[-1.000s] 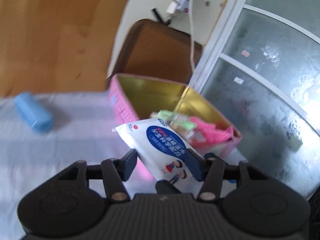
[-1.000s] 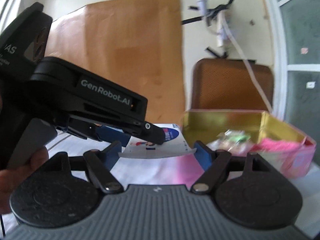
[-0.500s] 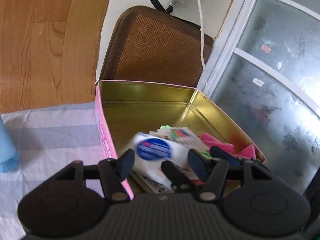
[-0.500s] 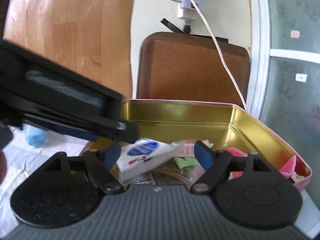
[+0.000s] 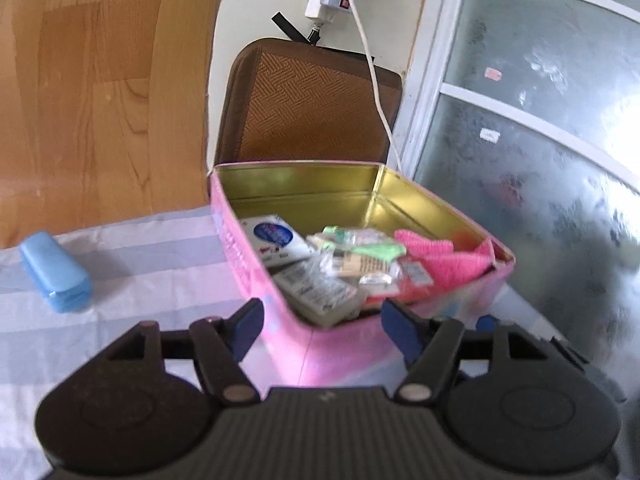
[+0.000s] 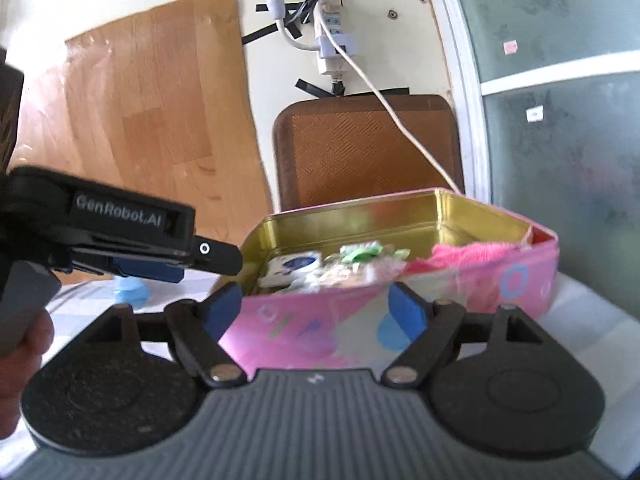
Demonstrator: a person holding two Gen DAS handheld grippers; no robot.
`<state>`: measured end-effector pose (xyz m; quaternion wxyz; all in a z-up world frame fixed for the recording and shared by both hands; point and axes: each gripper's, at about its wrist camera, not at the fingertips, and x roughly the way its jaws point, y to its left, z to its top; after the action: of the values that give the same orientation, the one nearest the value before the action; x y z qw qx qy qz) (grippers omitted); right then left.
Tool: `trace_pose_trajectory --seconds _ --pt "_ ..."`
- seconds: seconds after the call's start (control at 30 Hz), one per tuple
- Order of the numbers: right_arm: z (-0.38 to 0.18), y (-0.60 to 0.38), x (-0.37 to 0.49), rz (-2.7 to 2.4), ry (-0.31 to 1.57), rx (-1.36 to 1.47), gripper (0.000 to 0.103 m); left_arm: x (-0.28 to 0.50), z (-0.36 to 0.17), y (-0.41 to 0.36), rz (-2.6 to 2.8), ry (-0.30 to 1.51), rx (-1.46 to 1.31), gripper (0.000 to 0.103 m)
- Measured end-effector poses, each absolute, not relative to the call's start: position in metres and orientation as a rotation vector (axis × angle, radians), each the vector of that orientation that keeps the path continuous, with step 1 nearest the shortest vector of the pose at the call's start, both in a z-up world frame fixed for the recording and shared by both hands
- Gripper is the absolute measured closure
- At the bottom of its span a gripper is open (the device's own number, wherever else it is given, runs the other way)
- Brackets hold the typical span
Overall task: Organize soft objects
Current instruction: 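Grasp the blue plastic case with the right gripper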
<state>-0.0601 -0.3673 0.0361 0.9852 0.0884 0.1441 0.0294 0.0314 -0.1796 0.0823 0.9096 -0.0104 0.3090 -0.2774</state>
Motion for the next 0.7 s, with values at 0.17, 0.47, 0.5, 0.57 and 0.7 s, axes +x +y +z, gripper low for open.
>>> trace_pose_trajectory --seconds 0.17,0.47,0.5,0.57,0.7 --pt "0.030 -0.344 -0.065 0.155 0.359 0.195 0.020 0.013 0.070 -0.145 -0.508 0.645 0.022 0.035" --pt "0.017 -0.273 -0.039 0.362 0.569 0.150 0.045 0.019 0.029 -0.050 -0.286 0.737 0.017 0.035" --pt "0.015 -0.265 -0.033 0.382 0.592 0.135 0.051 0.022 0.025 -0.037 -0.252 0.744 0.016 0.035" --pt "0.012 -0.247 -0.020 0.416 0.635 0.101 0.057 0.028 0.018 -0.013 -0.177 0.755 0.015 0.034" --pt "0.008 -0.215 0.013 0.438 0.661 0.014 0.062 0.036 0.012 0.025 -0.044 0.728 0.014 0.028"
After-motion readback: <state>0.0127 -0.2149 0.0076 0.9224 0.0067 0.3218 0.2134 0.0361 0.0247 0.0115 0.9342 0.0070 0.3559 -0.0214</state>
